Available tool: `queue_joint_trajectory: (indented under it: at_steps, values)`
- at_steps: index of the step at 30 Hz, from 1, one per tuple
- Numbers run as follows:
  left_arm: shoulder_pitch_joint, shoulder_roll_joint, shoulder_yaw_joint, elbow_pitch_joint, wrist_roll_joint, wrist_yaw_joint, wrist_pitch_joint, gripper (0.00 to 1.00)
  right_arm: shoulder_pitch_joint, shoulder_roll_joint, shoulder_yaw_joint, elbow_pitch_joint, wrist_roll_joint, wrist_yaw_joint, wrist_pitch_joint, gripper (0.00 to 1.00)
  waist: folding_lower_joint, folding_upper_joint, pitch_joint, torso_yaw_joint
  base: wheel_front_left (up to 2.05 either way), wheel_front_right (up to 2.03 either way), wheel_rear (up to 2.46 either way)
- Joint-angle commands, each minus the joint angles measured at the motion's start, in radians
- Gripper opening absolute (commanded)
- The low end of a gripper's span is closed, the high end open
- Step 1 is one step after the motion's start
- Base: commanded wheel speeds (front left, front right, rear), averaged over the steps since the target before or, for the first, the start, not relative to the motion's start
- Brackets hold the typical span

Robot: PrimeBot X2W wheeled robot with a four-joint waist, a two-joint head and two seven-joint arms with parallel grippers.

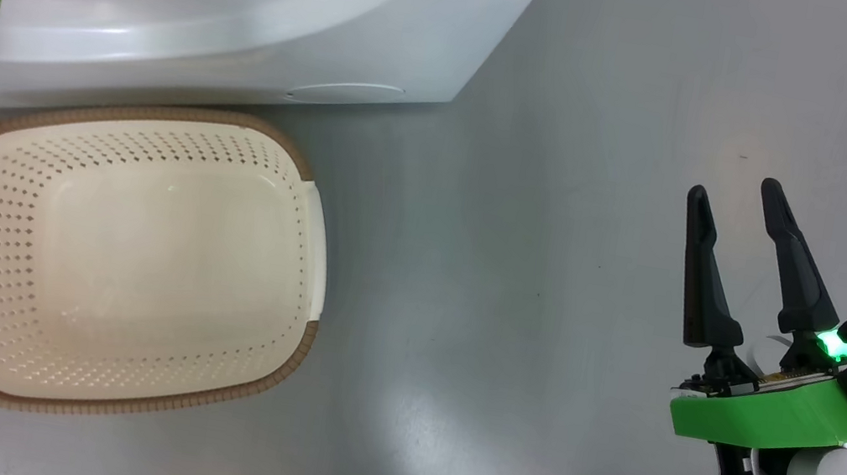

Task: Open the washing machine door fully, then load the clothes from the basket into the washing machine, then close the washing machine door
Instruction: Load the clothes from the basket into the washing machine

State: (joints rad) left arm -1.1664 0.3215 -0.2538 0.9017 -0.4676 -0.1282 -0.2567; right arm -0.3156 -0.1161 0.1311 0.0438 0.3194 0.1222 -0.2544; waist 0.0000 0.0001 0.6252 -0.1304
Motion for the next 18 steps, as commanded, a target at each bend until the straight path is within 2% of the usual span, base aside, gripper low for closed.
queue_joint_trajectory:
  at_steps: [1, 18]
  values:
    - [0.026, 0.048, 0.019, -0.031, -0.009, -0.002, -0.005, 1.00, 0.032, -0.004, 0.012, -0.023, -0.004, 0.008, -0.007, 1.00, 0.0000, -0.0001, -0.006, 0.004, 0.00, 0.00, 0.00]
    - [0.225, 0.015, 0.079, -0.204, 0.013, -0.002, -0.005, 1.00, 0.060, -0.015, 0.002, -0.018, -0.005, 0.008, -0.007, 1.00, 0.0000, -0.0001, -0.074, 0.029, 0.00, 0.00, 0.00]
